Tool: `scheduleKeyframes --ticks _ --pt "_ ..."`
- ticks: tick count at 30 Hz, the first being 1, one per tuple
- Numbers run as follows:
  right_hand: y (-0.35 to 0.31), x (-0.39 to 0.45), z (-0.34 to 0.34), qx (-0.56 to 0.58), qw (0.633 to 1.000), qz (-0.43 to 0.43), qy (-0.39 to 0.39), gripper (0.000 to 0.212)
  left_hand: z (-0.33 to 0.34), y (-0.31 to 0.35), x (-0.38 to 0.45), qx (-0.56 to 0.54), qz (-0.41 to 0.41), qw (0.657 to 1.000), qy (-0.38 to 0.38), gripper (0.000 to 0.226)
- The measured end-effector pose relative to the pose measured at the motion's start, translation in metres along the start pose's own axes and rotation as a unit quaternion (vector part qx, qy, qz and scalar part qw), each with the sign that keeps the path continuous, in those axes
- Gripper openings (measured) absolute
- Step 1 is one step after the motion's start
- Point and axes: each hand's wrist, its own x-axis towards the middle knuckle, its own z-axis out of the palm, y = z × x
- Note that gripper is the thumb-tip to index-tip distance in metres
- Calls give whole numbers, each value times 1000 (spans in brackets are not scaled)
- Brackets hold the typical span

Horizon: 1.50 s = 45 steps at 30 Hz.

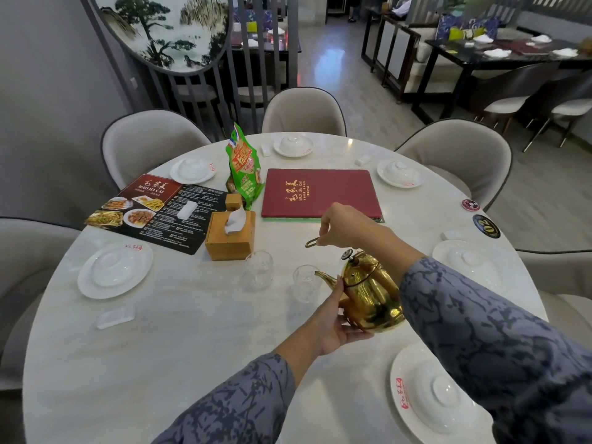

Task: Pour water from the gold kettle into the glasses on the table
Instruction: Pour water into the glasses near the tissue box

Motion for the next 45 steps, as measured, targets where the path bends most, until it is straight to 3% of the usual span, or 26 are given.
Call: scheduleKeyframes --ticks 8,14,24,45 --pt "-2 4 0 -5 1000 4 -5 20 2 0 -3 -9 -1 1000 -12 75" --pt "-1 8 0 -6 1000 15 -5 29 6 1 -7 -11 1 1000 -26 69" --pt "-2 9 -5 -12 1000 17 -6 27 11 4 -11 -5 -6 999 -34 66" --pt "7 13 2 -14 999 37 -20 32 6 1 1 -1 -10 1000 -29 76"
